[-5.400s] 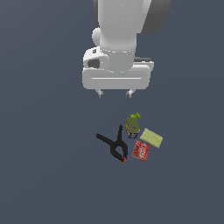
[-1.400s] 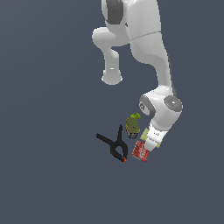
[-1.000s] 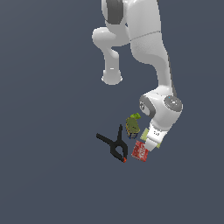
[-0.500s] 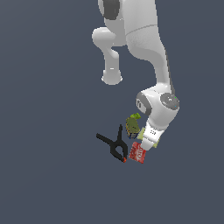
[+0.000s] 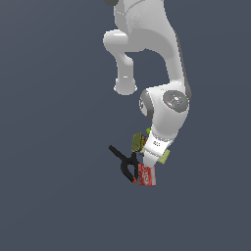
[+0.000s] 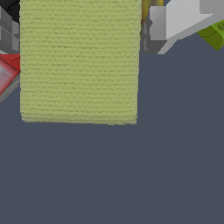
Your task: Pick up a designated object from a clutter of objects.
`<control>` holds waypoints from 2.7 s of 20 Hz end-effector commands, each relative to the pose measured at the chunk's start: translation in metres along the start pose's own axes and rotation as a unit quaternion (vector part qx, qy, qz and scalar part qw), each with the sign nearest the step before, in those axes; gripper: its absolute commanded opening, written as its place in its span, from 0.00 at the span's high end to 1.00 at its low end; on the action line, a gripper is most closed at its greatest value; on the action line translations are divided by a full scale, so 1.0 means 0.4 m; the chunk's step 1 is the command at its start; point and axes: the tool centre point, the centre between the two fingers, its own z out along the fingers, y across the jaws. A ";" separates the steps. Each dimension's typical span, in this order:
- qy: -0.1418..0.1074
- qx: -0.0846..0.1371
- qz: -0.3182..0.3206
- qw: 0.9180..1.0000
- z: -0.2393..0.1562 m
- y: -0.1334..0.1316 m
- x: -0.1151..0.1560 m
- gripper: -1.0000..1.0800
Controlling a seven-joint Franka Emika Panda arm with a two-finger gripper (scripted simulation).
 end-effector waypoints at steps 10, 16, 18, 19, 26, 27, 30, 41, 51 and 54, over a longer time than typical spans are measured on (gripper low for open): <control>-0.001 0.001 0.003 1.000 -0.248 0.217 -0.201 1.00; -0.001 0.002 0.003 1.000 -0.374 0.327 -0.297 1.00; -0.001 0.002 0.003 1.000 -0.416 0.364 -0.328 1.00; -0.001 0.002 0.003 1.000 -0.435 0.381 -0.343 1.00; -0.002 0.002 0.003 1.000 -0.550 0.485 -0.429 1.00; -0.002 0.002 0.003 1.000 -0.564 0.497 -0.439 1.00; -0.002 0.002 0.003 1.000 -0.601 0.533 -0.467 1.00; -0.003 0.002 0.004 1.000 -0.699 0.626 -0.537 1.00; -0.003 0.002 0.004 1.000 -0.729 0.657 -0.557 1.00; -0.003 0.002 0.004 1.000 -0.731 0.660 -0.559 1.00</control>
